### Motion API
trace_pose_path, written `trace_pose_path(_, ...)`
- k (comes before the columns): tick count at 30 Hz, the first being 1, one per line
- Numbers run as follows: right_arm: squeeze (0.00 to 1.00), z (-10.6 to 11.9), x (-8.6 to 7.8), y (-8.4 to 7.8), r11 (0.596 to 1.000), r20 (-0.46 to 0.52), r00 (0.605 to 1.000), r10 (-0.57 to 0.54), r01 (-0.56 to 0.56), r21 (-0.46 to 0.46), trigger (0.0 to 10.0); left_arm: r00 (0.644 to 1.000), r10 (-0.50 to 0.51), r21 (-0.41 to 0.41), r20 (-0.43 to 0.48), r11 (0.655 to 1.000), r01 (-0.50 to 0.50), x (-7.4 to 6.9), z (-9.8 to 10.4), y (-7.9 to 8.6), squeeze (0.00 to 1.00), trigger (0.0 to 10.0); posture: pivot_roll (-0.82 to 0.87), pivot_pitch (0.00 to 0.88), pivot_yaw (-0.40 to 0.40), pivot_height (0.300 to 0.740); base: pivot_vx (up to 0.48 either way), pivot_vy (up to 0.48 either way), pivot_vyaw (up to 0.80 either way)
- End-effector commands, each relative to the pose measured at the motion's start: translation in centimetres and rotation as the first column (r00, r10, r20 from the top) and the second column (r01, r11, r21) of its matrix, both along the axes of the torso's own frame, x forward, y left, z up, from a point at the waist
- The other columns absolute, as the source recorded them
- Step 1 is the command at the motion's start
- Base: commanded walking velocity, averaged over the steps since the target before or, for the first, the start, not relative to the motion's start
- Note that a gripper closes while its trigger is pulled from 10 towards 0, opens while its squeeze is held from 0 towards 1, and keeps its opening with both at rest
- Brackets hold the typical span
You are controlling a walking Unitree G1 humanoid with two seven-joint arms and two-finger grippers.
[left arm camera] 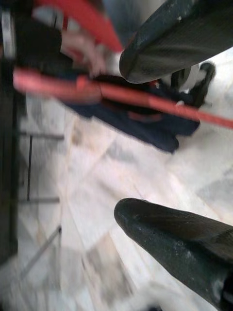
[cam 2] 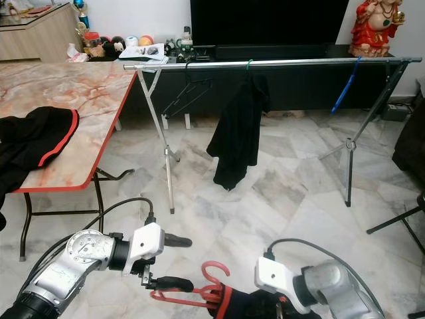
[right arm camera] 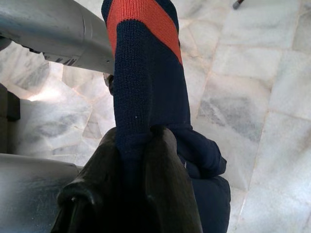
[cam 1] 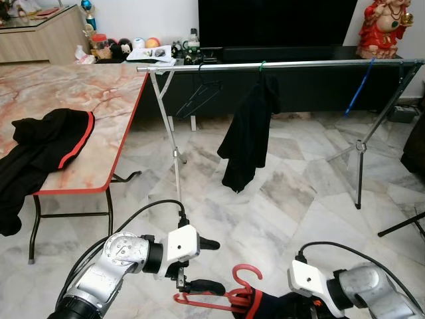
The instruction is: Hang hanger
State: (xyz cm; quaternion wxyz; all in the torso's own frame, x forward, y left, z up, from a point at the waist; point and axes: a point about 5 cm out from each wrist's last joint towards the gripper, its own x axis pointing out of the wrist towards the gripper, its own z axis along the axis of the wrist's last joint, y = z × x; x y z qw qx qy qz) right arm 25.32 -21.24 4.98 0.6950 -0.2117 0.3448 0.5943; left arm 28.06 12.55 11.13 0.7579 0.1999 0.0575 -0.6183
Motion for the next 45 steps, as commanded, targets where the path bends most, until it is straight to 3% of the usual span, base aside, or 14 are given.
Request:
trace_pose_path(1, 0.00, 0.1, 0.0, -0.5, 1.000, 0.018, 1.000, -0.012, 0.013, -0.012, 0.0, 0.998, 0.059, 0.000, 0.025, 0.998, -0.059, 0.7, 0.6, 1.3, 1.00, 10.0, 0.06, 0.081, -0.001, 0.740, 0.000, 0.000, 0.00)
trace_pose_path(7, 0.00, -0.4, 0.5, -1.0, 0.994, 0.071, 0.992, -0.103, 0.106, -0.037, 0.0, 0.982, 0.180, -0.019, 0.054, 0.984, -0.179, 1.4, 0.7, 3.0, 1.00, 10.0, 0.05, 0.088, 0.002, 0.740, 0.000, 0.000, 0.00)
trace_pose_path(14, 0.00, -0.8, 1.9, -1.7, 0.957, 0.168, 0.952, -0.257, 0.275, -0.095, 0.0, 0.956, 0.284, -0.086, 0.074, 0.957, -0.278, 1.6, 0.2, 2.6, 1.00, 10.0, 0.05, 0.087, -0.003, 0.740, 0.000, 0.000, 0.00)
trace_pose_path(15, 0.00, -0.8, 2.4, -1.6, 0.943, 0.196, 0.933, -0.300, 0.322, -0.089, 0.0, 0.945, 0.318, -0.091, 0.077, 0.946, -0.310, 1.7, -0.1, 2.5, 0.00, 10.0, 0.05, 0.087, -0.003, 0.740, 0.000, 0.000, 0.00)
trace_pose_path(20, 0.00, -0.1, 3.7, -0.4, 0.918, 0.231, 0.893, -0.386, 0.398, -0.004, 0.0, 0.909, 0.409, -0.118, 0.083, 0.910, -0.398, 2.2, -0.8, 2.4, 0.00, 10.0, 0.05, 0.086, -0.003, 0.740, 0.000, 0.000, 0.00)
trace_pose_path(30, 0.00, 3.5, 6.9, 2.8, 0.832, 0.298, 0.779, -0.552, 0.492, 0.256, 0.0, 0.763, 0.645, -0.131, 0.038, 0.760, -0.636, 3.3, -2.7, 2.6, 0.00, 10.0, 0.04, 0.064, 0.009, 0.740, 0.000, 0.000, 0.00)
trace_pose_path(34, 0.00, 4.6, 7.1, 3.8, 0.841, 0.298, 0.794, -0.530, 0.447, 0.305, 0.0, 0.739, 0.674, -0.114, -0.003, 0.734, -0.669, 3.3, -3.5, 2.2, 0.00, 10.0, 0.04, 0.063, 0.010, 0.740, 0.000, 0.000, 0.00)
trace_pose_path(36, 0.00, 5.1, 6.9, 4.6, 0.884, 0.310, 0.841, -0.444, 0.355, 0.305, 0.0, 0.722, 0.691, -0.063, -0.038, 0.720, -0.692, 3.1, -4.7, 1.8, 0.00, 10.0, 0.04, 0.066, 0.008, 0.740, 0.000, 0.000, 0.00)
trace_pose_path(38, 0.00, 5.1, 6.9, 4.7, 0.899, 0.319, 0.851, -0.416, 0.333, 0.283, 0.0, 0.712, 0.700, -0.041, -0.046, 0.711, -0.702, 3.1, -5.2, 1.6, 0.00, 10.0, 0.04, 0.066, 0.008, 0.740, 0.000, 0.000, 0.00)
trace_pose_path(39, 0.00, 5.1, 7.0, 4.7, 0.916, 0.334, 0.860, -0.386, 0.314, 0.249, 5.7, 0.702, 0.709, -0.052, -0.069, 0.700, -0.712, 3.1, -5.5, 1.3, 0.00, 10.0, 0.04, 0.068, 0.002, 0.740, 0.000, 0.000, 0.00)
trace_pose_path(40, 0.00, 5.2, 7.1, 4.7, 0.926, 0.343, 0.865, -0.366, 0.299, 0.233, 10.0, 0.687, 0.722, -0.055, -0.088, 0.685, -0.727, 3.1, -5.6, 1.1, 0.00, 10.0, 0.04, 0.070, -0.001, 0.740, 0.000, 0.000, 0.00)
trace_pose_path(43, 0.00, 5.7, 7.3, 5.1, 0.939, 0.349, 0.879, -0.327, 0.260, 0.224, 10.0, 0.612, 0.778, -0.041, -0.141, 0.613, -0.789, 3.5, -6.1, 1.3, 0.00, 10.0, 0.04, 0.072, -0.004, 0.740, 0.000, 0.000, 0.00)
trace_pose_path(44, 0.00, 6.1, 7.3, 5.6, 0.952, 0.349, 0.896, -0.276, 0.206, 0.225, 10.0, 0.527, 0.828, -0.016, -0.192, 0.534, -0.845, 3.7, -6.7, 1.6, 0.00, 10.0, 0.04, 0.074, -0.006, 0.740, 0.000, 0.000, 0.00)
trace_pose_path(45, 0.00, 6.2, 7.3, 5.7, 0.956, 0.350, 0.900, -0.260, 0.189, 0.223, 10.0, 0.503, 0.839, -0.010, -0.207, 0.512, -0.859, 3.7, -6.8, 1.6, 0.00, 10.0, 0.04, 0.074, -0.006, 0.740, 0.000, 0.000, 0.00)
